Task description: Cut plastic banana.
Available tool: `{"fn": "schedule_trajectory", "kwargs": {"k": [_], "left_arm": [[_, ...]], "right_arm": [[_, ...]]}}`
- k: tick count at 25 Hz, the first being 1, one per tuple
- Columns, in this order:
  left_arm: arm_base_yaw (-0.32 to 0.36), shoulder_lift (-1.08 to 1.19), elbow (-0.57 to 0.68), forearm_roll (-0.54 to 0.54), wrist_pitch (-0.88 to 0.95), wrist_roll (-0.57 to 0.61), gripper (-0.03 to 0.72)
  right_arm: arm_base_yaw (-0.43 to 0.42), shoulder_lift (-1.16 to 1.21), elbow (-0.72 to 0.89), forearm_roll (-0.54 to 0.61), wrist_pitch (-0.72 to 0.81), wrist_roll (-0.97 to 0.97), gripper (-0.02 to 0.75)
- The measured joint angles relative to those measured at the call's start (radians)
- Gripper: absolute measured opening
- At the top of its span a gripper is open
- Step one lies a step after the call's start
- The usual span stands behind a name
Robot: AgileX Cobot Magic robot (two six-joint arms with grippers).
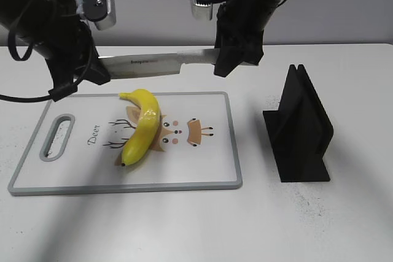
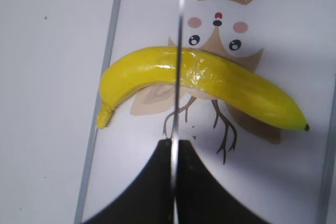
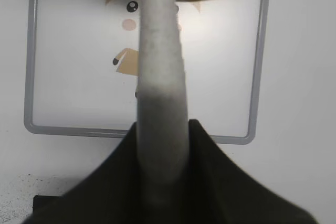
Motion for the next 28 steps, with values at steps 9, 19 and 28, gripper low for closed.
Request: {"fn": "schedule_trajectory", "kwargs": {"k": [9,19,28], "left_arm": [[0.0,-0.016,0.0,-0.014,-0.009,-0.004,0.119],[0.0,-0.035,0.0,-0.127,-0.002,-0.041,0.632],[0.072,-0.187,0.0,-0.026,-0.031,-0.447,0.617]], "right_arm": [[0.0,-0.008,-0.014,0.003,0.006,0.004,0.164],[0.002,-0.008,-0.014,0.0,0.001,0.038,0.16],[0.002,-0.034,-0.014,-0.115,0.001,0.225,0.16]]}}
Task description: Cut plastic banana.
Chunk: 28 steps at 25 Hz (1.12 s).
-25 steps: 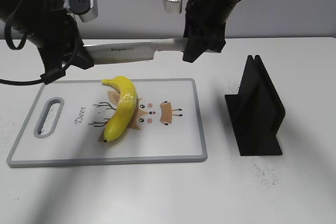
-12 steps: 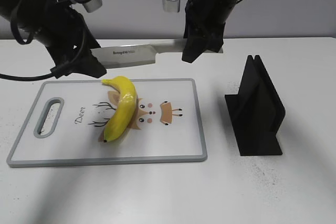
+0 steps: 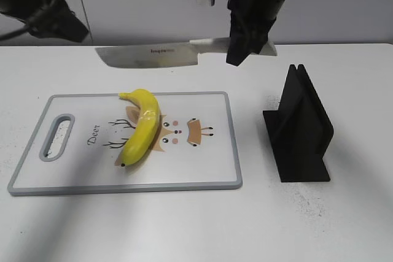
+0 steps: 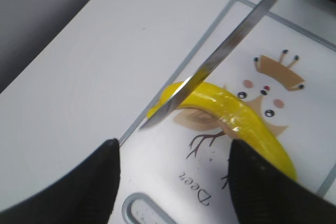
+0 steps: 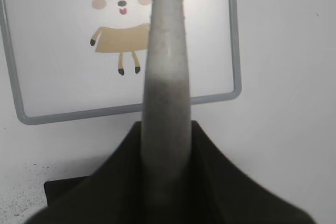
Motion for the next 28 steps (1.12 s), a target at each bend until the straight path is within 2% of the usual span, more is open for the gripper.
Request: {"fn": "schedule_trajectory", "kwargs": {"k": [4,6,9,12,16,24,28], "left_arm": [[0.086,-0.053,-0.005,0.141,0.066,-0.306,0.605],[0.132,-0.066,-0.02,0.211,0.156,-0.455,0.598],[0.201,-0.069,-0.041,0.274,0.337,-0.602,0.59],[0.255,-0.071,-0.043,0.308,0.433,-0.668,0.587],[0.29,-0.111,-0.01,0.367,0.444,-0.723,0.587],[0.293,-0.456,0.235,0.38,0.435,-0.738,0.586],[0.293,-0.657,0.353,0.389,0.407,-0.739,0.586]], "right_arm": [[0.0,-0.046,0.0,-0.06,0.001,0.185,0.16],[0.0,-0.076,0.0,-0.089,0.002,0.285,0.16],[0.0,-0.107,0.0,-0.111,0.002,0.467,0.16],[0.0,-0.127,0.0,-0.113,0.002,0.63,0.16],[0.0,-0.176,0.012,-0.143,0.003,0.885,0.16],[0.0,-0.384,0.232,-0.184,0.001,1.044,0.16],[0.0,-0.506,0.404,-0.209,-0.089,1.116,0.16]]}}
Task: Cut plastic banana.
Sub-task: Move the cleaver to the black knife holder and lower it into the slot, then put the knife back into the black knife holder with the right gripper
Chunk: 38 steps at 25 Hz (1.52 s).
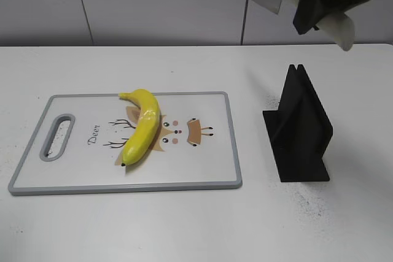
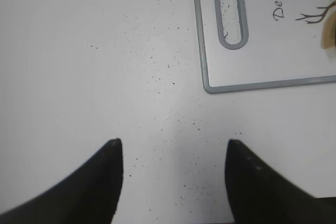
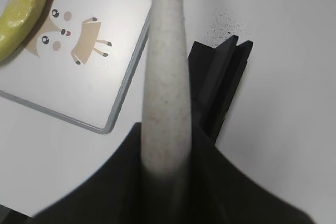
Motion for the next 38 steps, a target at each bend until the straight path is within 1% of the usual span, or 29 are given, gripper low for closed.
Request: {"fn": "schedule_trajectory", "kwargs": {"k": [5,9,11,15,18,22,24,29,33,38], "left_arm": [[0.0,-0.24,0.138,0.0,-0.032,0.0,0.586],[0.0,-0.429,0.225,0.002,-0.035,-0.006,0.586],[0.0,-0.511,0.266,0.01,-0.025,-0.019,0.586],[0.0,-0.645,0.343,0.016,-0.001,-0.028,0.585],[0.0,-0.738,0.379,0.018,0.004,-0.029,0.585],[0.0,-0.841,0.404,0.027,-0.009,-0.029,0.585],[-0.009,-0.873,0.416,0.014,-0.032,-0.029,0.585],[-0.044,-0.883,0.431,-0.005,-0.066,-0.036,0.584],[-0.044,-0.883,0.431,0.005,-0.068,-0.056,0.582],[-0.044,-0.883,0.431,0.007,-0.069,-0.056,0.561]], "right_arm": [[0.0,-0.135,0.211,-0.004,-0.125,0.066,0.16],[0.0,-0.205,0.35,-0.01,-0.181,0.099,0.16],[0.0,-0.234,0.405,-0.037,-0.201,0.15,0.16],[0.0,-0.298,0.49,-0.126,-0.232,0.261,0.16],[0.0,-0.328,0.534,-0.145,-0.234,0.295,0.16],[0.0,-0.345,0.575,-0.137,-0.234,0.316,0.16],[0.0,-0.346,0.587,-0.132,-0.234,0.332,0.16],[0.0,-0.346,0.604,-0.126,-0.238,0.355,0.159],[0.0,-0.346,0.605,-0.107,-0.242,0.357,0.159],[0.0,-0.341,0.605,-0.106,-0.26,0.357,0.16]]}}
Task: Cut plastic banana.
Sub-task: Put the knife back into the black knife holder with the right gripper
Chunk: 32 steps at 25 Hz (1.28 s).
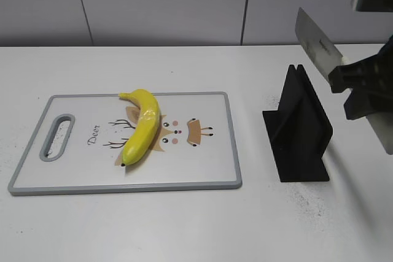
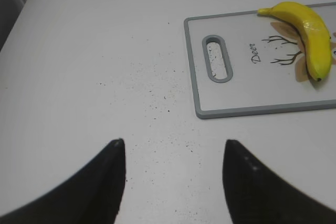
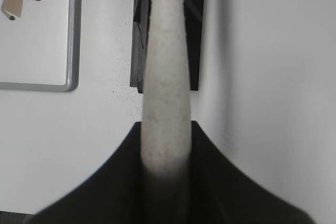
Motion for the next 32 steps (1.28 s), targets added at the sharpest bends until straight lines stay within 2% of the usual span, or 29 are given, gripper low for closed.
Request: {"fn": "schedule_trajectory", "kwargs": {"k": [15,32], "left_arm": [[0.0,0.0,0.0,0.0,-0.003,0.0,0.526],[0.0,0.0,0.0,0.0,-0.003,0.0,0.509]], "right_arm": [[0.0,0.165,0.0,0.009,-0.031,0.002,0.16],[0.0,0.084,0.001,0.032,-0.031,0.005,0.159]]}}
